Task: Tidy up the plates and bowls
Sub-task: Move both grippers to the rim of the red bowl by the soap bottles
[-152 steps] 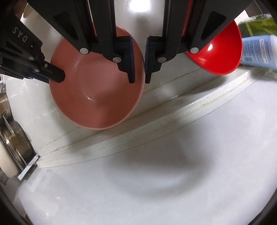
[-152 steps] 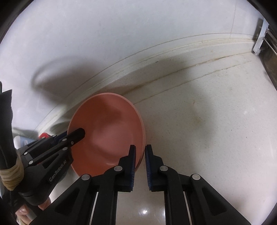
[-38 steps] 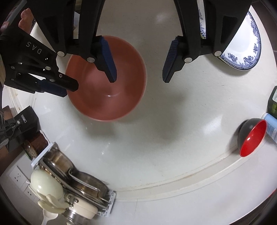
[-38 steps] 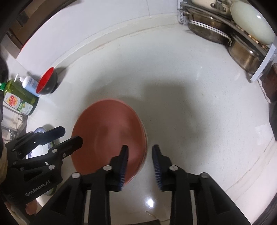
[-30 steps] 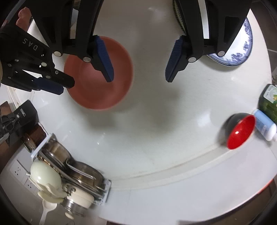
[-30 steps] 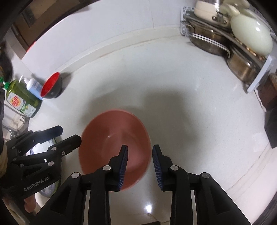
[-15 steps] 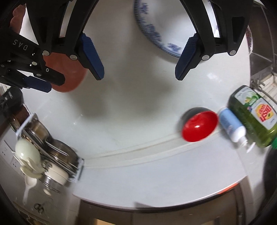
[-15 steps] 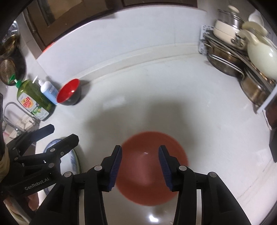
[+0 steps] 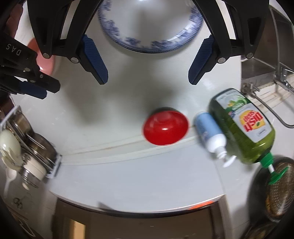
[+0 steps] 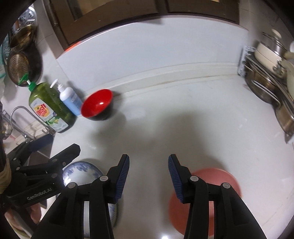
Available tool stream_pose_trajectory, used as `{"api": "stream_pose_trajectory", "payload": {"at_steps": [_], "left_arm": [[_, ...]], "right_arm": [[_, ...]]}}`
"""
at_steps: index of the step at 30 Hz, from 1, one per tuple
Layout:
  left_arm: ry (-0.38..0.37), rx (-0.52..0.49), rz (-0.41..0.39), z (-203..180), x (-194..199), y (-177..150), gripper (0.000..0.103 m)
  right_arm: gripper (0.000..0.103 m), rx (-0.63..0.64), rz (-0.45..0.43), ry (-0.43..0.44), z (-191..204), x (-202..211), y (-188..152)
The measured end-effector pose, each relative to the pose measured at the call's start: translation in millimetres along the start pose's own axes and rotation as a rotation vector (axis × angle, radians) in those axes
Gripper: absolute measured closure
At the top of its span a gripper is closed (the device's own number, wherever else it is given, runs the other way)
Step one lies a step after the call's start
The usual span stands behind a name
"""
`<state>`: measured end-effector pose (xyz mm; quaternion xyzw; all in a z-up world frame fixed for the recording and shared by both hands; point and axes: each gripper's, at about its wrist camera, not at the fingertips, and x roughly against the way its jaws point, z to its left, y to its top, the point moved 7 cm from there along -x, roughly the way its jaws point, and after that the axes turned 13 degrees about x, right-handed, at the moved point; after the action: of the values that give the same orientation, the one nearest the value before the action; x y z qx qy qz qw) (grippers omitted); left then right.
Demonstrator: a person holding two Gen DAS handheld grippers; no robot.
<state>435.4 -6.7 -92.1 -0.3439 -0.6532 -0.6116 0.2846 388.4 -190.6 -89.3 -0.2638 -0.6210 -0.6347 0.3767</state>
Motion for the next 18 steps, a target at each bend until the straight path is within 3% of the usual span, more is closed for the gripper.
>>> {"api": "stream_pose_trajectory", "payload": {"at_steps": [18], "left_arm": [[0.065, 0.075, 0.000, 76, -53, 57, 0.014]], "right_arm": [[0.058, 0.029, 0.019, 0.017, 50, -64, 79]]}}
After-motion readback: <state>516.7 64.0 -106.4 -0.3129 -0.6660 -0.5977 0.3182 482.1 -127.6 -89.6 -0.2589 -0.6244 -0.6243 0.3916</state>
